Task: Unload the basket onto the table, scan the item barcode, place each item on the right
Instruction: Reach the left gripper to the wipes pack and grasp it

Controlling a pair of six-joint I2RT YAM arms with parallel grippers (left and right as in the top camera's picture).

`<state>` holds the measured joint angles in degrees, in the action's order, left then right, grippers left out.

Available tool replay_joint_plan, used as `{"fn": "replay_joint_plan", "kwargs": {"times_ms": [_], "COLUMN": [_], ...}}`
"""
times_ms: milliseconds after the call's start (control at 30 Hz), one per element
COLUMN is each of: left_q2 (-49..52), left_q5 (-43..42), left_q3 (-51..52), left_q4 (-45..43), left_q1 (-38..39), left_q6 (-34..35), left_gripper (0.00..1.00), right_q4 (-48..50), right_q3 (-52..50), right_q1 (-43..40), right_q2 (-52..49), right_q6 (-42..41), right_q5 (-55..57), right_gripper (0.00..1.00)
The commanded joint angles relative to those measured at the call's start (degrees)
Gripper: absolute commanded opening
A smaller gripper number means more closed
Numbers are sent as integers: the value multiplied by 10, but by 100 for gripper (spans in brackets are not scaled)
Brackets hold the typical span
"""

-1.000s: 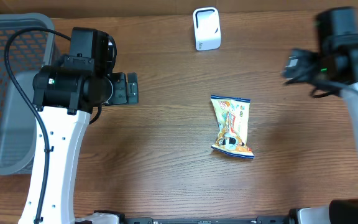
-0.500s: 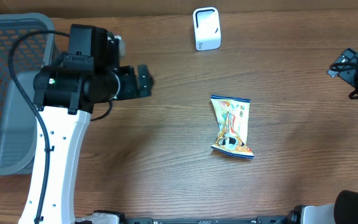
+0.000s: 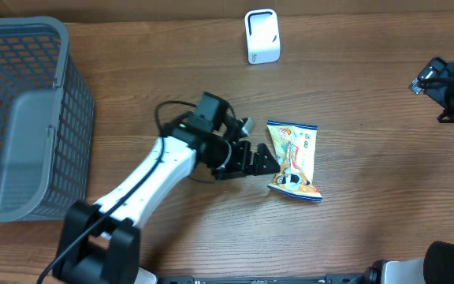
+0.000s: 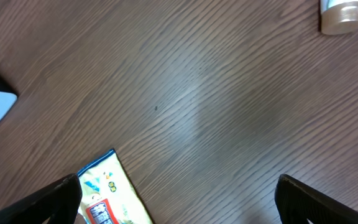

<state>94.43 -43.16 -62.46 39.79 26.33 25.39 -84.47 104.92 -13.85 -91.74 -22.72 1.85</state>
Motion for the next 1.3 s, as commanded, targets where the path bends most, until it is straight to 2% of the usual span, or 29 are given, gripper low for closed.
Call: {"fn": "replay_joint_plan", "kwargs": {"times_ms": [0,100,333,467,567,633,733,933,1033,1133,1267], "left_q2": [45,98,146,150,150,150,150,147,134,108,66], "left_q5": [-29,-30,-24,21,50,53,52,24,45,135,336], "left_q3": [19,19,19,19,19,19,19,11,-16,-69,-166], "left_q4": [-49,-109,-193,-203,-204,-204,-203,-201,-153,-46,137], "left_q1": [31,63,90,96,99,99,99,95,92,92,93], "left_q6": [117,177,224,265,287,290,290,260,230,193,166], "left_gripper": [100,100,100,98,69,40,4,4,4,4,4], "right_q4": [3,3,3,3,3,2,1,1,1,1,1], "right_q3": [0,0,0,0,0,0,0,0,0,0,0], "right_q1": [0,0,0,0,0,0,0,0,0,0,0], "right_q2": [2,2,2,2,2,2,2,2,2,2,2], "right_q6": [-5,-5,-5,-5,-5,-4,-4,-4,-4,-5,-5], "right_q5": [-7,-7,-7,-7,-7,-7,-7,-7,-7,-7,-7], "right_gripper": [100,100,100,100,100,100,100,100,100,100,100]}}
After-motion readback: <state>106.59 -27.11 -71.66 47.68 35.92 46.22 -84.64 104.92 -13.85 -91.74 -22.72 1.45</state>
